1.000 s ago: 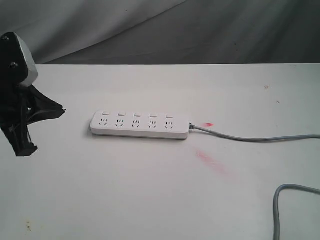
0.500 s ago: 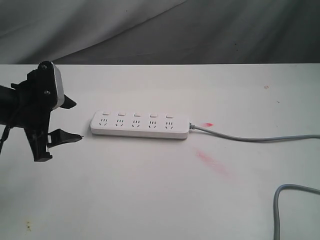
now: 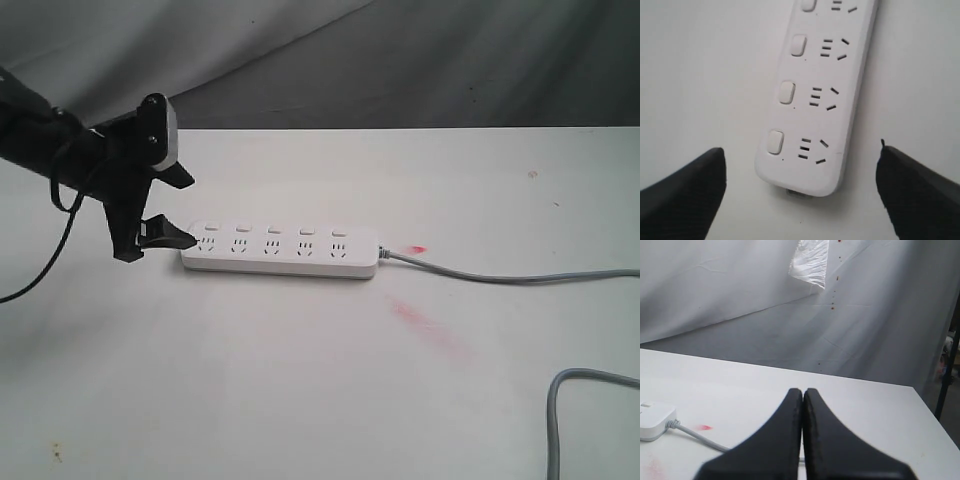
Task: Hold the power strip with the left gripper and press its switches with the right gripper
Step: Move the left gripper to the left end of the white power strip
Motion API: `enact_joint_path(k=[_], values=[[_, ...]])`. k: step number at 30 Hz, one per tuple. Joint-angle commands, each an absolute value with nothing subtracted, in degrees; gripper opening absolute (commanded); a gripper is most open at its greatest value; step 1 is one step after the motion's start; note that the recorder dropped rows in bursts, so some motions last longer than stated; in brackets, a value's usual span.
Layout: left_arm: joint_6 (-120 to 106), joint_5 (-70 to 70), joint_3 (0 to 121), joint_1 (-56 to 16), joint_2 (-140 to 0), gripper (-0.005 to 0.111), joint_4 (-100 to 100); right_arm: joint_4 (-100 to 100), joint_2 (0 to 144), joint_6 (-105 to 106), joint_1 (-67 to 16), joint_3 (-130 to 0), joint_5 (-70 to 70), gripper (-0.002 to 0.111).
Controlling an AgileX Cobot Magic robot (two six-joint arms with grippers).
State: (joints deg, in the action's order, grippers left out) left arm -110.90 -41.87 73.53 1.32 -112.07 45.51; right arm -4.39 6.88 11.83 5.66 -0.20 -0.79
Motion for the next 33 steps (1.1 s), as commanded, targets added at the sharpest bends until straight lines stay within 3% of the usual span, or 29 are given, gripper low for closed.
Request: enact_joint_path(k=[1,8,20,33], values=[[-108.71,-50.64,82.29,1.36,-118.22,0.078,38.28,-3.81,6.66,11.71,6.1,0.0,-1.14,0.0],[-107.07,-53.14,87.55,1.36,-124.15,0.077,35.58,-3.81,6.66,11.71,6.1,0.0,-1.14,0.0],[-106.56,-46.86,87.66,2.75,-126.72,0.077,37.75,-3.81,6.66,11.71,6.1,0.0,-1.14,0.0],[-109.5,-49.6,87.66,3.78,-130.63,0.077,43.96,-3.81,6.66,11.71,6.1,0.0,-1.14,0.0]])
